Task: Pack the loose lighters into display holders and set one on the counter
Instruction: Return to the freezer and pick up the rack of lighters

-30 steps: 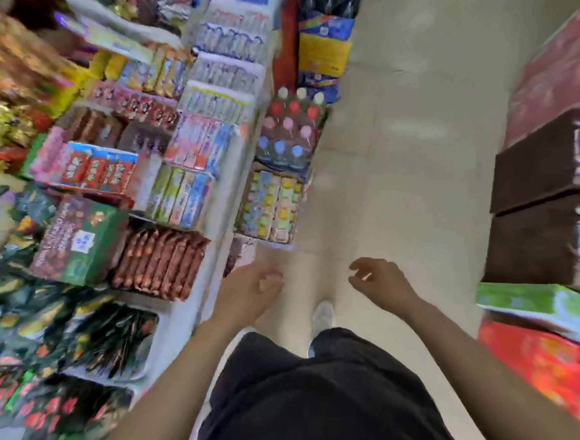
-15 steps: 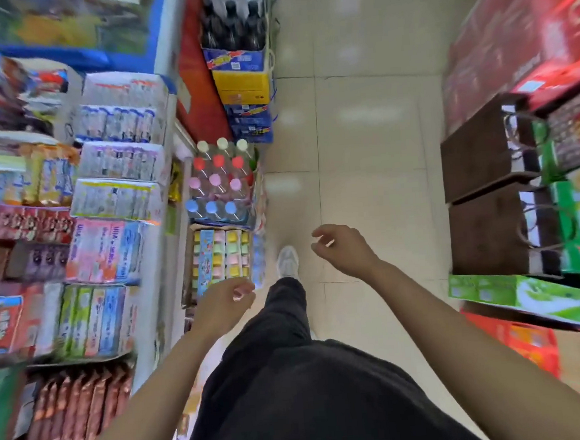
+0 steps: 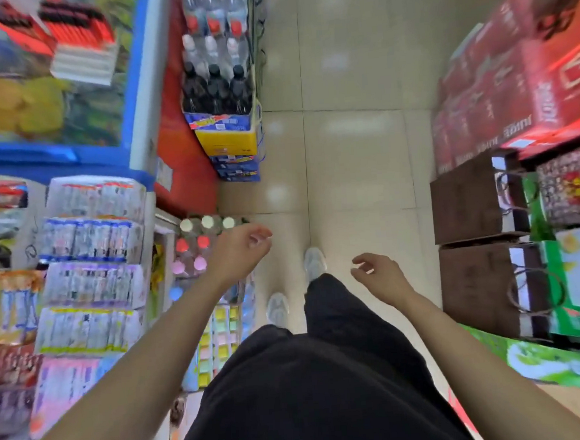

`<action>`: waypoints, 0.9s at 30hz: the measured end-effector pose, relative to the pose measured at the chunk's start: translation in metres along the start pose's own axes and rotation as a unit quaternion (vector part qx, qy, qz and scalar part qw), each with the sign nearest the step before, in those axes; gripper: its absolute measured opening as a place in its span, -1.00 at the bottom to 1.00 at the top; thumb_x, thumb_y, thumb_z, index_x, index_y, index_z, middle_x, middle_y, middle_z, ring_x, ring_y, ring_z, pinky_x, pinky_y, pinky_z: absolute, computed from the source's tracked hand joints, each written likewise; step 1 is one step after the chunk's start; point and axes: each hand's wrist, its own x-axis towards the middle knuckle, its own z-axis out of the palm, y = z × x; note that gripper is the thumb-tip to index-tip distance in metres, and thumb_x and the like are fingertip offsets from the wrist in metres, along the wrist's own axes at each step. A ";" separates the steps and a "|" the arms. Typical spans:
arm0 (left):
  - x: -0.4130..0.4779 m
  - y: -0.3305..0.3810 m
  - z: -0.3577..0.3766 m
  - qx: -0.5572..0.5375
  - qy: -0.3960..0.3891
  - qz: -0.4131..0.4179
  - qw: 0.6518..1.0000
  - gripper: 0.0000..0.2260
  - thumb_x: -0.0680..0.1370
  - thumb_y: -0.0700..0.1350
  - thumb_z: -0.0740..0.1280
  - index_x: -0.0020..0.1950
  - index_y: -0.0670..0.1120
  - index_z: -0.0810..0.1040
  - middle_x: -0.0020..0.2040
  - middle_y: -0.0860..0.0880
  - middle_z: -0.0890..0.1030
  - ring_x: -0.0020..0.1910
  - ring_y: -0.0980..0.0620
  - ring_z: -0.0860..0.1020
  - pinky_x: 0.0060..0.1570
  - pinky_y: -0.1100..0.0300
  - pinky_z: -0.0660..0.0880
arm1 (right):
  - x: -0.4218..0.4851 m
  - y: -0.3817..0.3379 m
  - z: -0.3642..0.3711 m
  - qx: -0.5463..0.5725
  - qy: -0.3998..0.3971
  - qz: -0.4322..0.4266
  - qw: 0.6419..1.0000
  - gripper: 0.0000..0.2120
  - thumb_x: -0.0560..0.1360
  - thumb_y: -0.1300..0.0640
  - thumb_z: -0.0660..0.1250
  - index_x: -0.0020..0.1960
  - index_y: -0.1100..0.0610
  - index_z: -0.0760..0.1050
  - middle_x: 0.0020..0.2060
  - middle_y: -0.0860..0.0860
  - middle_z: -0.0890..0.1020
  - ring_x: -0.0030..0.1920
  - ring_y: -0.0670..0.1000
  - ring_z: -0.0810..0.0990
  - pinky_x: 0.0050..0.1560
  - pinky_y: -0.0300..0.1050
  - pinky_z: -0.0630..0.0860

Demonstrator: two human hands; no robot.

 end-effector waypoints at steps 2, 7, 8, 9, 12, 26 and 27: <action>0.037 0.015 -0.011 0.006 0.004 -0.006 1.000 -0.88 0.51 -0.03 0.42 0.01 0.06 0.70 -0.14 0.18 0.68 -0.12 0.12 0.64 -0.03 0.17 0.55 | 0.029 -0.005 -0.020 0.003 0.000 0.011 1.000 -0.71 0.54 0.03 0.39 0.24 0.05 0.60 -0.06 -0.05 0.64 0.04 0.03 0.61 0.16 -0.06 0.51; 0.122 0.036 -0.039 0.026 0.002 -0.048 0.998 -0.70 0.39 0.15 0.29 0.00 0.10 0.70 -0.12 0.18 0.71 -0.13 0.14 0.66 0.00 0.12 0.60 | 0.120 -0.038 -0.076 0.014 -0.017 -0.003 1.000 -0.71 0.53 0.03 0.36 0.23 0.04 0.60 -0.07 -0.08 0.65 0.07 0.02 0.61 0.19 -0.04 0.50; 0.134 0.039 -0.046 0.021 -0.001 -0.067 0.998 -0.73 0.40 0.12 0.30 -0.01 0.11 0.70 -0.12 0.18 0.71 -0.13 0.15 0.66 0.00 0.12 0.60 | 0.138 -0.050 -0.087 0.009 -0.021 -0.010 1.000 -0.71 0.53 0.03 0.36 0.23 0.03 0.60 -0.05 -0.07 0.66 0.08 0.02 0.61 0.21 -0.03 0.50; 0.144 0.041 -0.053 0.013 -0.001 -0.083 0.996 -0.78 0.41 0.08 0.32 -0.03 0.13 0.69 -0.13 0.19 0.71 -0.14 0.17 0.66 0.00 0.13 0.60 | 0.154 -0.063 -0.097 0.003 -0.027 -0.019 0.999 -0.71 0.53 0.02 0.35 0.23 0.02 0.60 -0.02 -0.06 0.67 0.10 0.02 0.61 0.22 -0.02 0.50; 0.169 0.041 -0.074 0.005 0.008 -0.108 0.994 -0.88 0.48 -0.08 0.41 -0.08 0.17 0.64 -0.15 0.20 0.69 -0.15 0.23 0.64 -0.04 0.19 0.56 | 0.200 -0.113 -0.125 -0.026 -0.053 -0.060 0.996 -0.70 0.54 0.01 0.35 0.26 0.02 0.59 0.01 -0.03 0.68 0.10 0.02 0.62 0.20 -0.03 0.51; 0.257 -0.038 -0.183 -0.121 0.113 -0.189 0.968 -0.93 0.42 0.05 0.38 -0.12 0.18 0.63 -0.18 0.17 0.70 -0.10 0.05 0.68 0.05 0.05 0.61 | 0.334 -0.407 -0.133 -0.070 -0.080 -0.250 0.962 -0.76 0.57 0.04 0.35 0.22 0.03 0.61 -0.10 -0.07 0.66 -0.11 -0.06 0.59 0.03 -0.13 0.50; 0.265 -0.043 -0.197 -0.126 0.126 -0.191 0.965 -0.90 0.45 -0.01 0.40 -0.08 0.17 0.64 -0.14 0.15 0.71 -0.08 0.04 0.68 0.08 0.04 0.60 | 0.339 -0.424 -0.127 -0.071 -0.082 -0.252 0.962 -0.76 0.58 0.04 0.35 0.22 0.02 0.61 -0.12 -0.09 0.65 -0.14 -0.11 0.58 0.00 -0.16 0.48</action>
